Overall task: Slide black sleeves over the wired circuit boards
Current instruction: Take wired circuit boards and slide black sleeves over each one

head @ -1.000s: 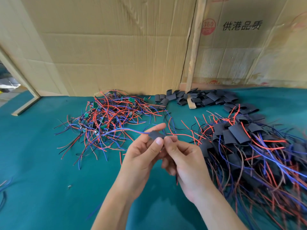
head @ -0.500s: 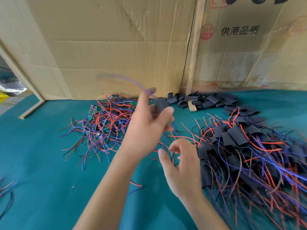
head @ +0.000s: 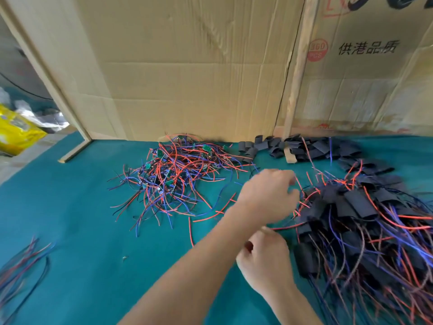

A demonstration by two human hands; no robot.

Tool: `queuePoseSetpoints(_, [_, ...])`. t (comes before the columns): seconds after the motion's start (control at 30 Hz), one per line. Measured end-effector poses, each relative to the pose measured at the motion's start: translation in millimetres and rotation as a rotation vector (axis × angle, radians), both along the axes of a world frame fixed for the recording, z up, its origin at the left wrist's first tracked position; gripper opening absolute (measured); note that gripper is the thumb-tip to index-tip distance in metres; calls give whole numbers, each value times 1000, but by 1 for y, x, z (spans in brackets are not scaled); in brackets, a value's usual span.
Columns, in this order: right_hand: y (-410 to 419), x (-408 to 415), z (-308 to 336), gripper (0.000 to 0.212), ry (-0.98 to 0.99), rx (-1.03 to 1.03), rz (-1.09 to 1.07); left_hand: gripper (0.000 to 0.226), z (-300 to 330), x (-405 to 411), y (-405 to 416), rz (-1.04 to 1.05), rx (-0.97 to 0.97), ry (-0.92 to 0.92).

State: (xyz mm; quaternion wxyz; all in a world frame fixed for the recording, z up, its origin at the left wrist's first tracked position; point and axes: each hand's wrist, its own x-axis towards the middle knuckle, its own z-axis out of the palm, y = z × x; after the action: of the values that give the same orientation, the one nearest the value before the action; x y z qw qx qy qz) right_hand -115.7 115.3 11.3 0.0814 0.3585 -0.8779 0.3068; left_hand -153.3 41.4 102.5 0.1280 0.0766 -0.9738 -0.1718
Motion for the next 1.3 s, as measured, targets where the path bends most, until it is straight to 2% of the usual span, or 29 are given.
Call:
queuePoseSetpoints(0.07, [-2,0,-5,47,-1,-120,-13,26,3,11,-50,252,-251,78])
queuePoseSetpoints(0.13, [-2,0,-8,51,54,-155,22,30,1,29,-104,561,-387,52])
queuePoseSetpoints(0.2, [-2,1,-7,49,58,-190,40,33,-9,52,-148,787,-307,-64])
queuePoseSetpoints(0.23, [-2,1,-6,48,54,-191,29,33,-18,62,-164,835,-245,-126])
queuePoseSetpoints(0.3, [-2,1,-5,49,69,-189,35,31,-36,78,-180,802,-168,-176])
queuePoseSetpoints(0.5, [2,3,3,56,34,-224,58,30,-52,95,-188,637,-69,-54])
queuePoseSetpoints(0.67, [14,-8,38,53,-50,-379,-3,22,-57,99,-186,631,-141,-37])
queuePoseSetpoints(0.8, [23,-38,91,52,20,-485,-19,35,-59,99,-186,670,-160,-85])
queuePoseSetpoints(0.9, [14,-93,127,47,106,-319,-75,37,-61,97,-186,675,-167,-117])
queuePoseSetpoints(1.03, [-16,-181,144,12,-28,287,-137,22,-67,104,-184,658,-154,-60])
queuePoseSetpoints(1.07, [-21,-197,138,12,-53,436,-125,20,-69,107,-182,650,-144,-52])
queuePoseSetpoints(1.13, [-23,-225,119,30,-121,642,-146,16,-72,114,-179,627,-115,-2])
queuePoseSetpoints(1.23, [-19,-251,92,44,-197,795,-199,17,-72,125,-173,633,-115,108])
queuePoseSetpoints(1.3, [-16,-261,81,53,-208,824,-209,17,-68,128,-167,615,-160,155])
